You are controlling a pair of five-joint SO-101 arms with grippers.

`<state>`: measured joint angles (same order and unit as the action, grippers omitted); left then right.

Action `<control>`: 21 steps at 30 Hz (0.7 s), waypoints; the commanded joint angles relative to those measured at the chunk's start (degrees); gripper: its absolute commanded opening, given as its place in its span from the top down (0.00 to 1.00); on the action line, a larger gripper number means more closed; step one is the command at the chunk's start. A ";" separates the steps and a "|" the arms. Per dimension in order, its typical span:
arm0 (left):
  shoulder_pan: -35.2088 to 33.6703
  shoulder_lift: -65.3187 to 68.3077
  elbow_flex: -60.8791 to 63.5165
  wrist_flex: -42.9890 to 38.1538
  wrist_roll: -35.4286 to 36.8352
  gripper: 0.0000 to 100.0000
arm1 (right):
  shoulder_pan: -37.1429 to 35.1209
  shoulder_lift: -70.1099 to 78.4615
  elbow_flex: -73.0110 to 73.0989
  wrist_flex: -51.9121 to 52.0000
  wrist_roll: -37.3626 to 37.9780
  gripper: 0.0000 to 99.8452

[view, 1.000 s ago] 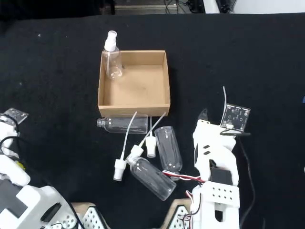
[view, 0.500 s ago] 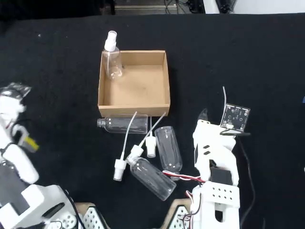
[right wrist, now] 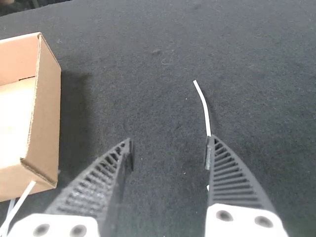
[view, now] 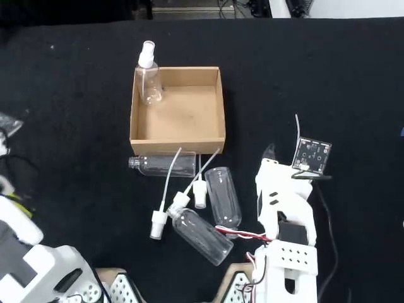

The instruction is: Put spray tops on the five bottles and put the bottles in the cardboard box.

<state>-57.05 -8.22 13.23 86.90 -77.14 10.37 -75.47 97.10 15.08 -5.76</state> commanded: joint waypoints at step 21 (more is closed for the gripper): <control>-8.75 -0.26 17.45 -26.46 -11.52 0.69 | 0.62 -1.27 -0.04 -0.62 0.00 0.78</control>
<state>-65.05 -8.22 30.99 61.93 -83.38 10.37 -75.47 97.10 15.08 -5.76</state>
